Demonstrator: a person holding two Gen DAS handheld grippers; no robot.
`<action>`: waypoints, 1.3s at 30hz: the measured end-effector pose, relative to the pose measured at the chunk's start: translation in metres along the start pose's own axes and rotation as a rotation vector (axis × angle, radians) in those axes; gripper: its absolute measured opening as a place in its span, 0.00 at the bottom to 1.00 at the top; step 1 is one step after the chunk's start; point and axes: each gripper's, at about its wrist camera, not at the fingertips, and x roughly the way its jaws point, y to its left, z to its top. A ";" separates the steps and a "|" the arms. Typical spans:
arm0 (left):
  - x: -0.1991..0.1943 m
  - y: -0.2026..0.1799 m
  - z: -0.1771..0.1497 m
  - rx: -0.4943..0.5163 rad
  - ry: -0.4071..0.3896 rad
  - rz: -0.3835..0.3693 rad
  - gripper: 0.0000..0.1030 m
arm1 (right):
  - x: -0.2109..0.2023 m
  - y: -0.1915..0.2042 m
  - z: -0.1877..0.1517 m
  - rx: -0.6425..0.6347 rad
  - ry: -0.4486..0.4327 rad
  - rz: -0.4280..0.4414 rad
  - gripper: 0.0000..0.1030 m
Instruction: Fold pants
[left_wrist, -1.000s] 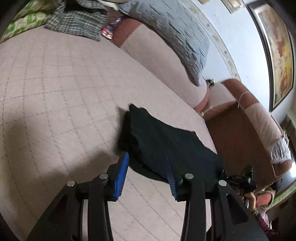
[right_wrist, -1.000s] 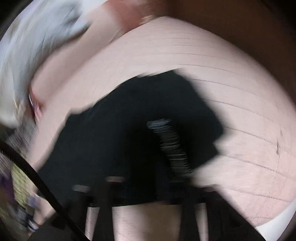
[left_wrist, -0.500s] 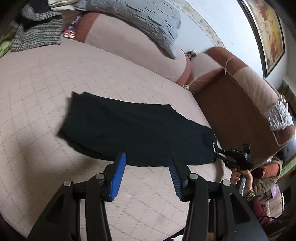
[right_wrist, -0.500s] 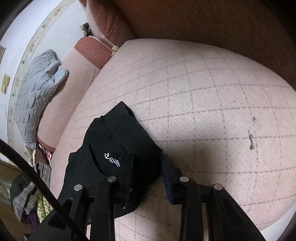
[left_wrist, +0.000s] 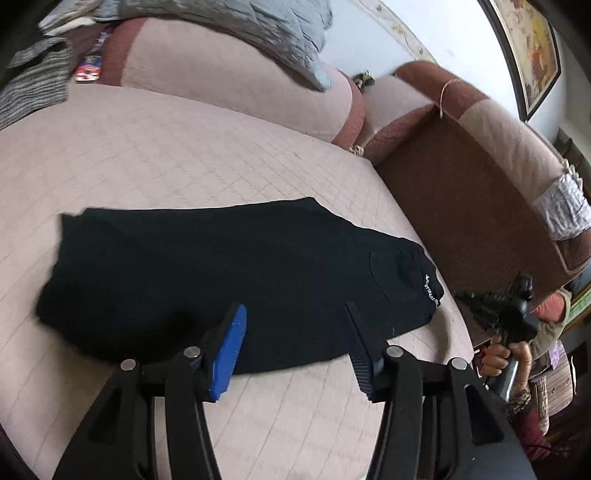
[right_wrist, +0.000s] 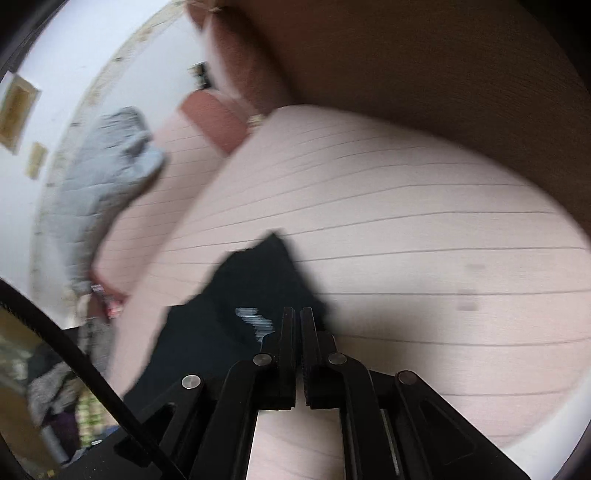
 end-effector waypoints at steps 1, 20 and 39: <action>0.009 -0.003 0.002 0.010 0.010 0.008 0.50 | 0.011 0.005 0.000 0.004 0.026 0.046 0.05; 0.045 0.027 -0.035 0.080 -0.016 -0.009 0.53 | 0.149 0.193 -0.016 -0.457 0.253 -0.040 0.39; 0.048 0.030 -0.035 0.071 -0.029 -0.091 0.63 | 0.288 0.256 -0.019 -0.663 0.328 -0.379 0.00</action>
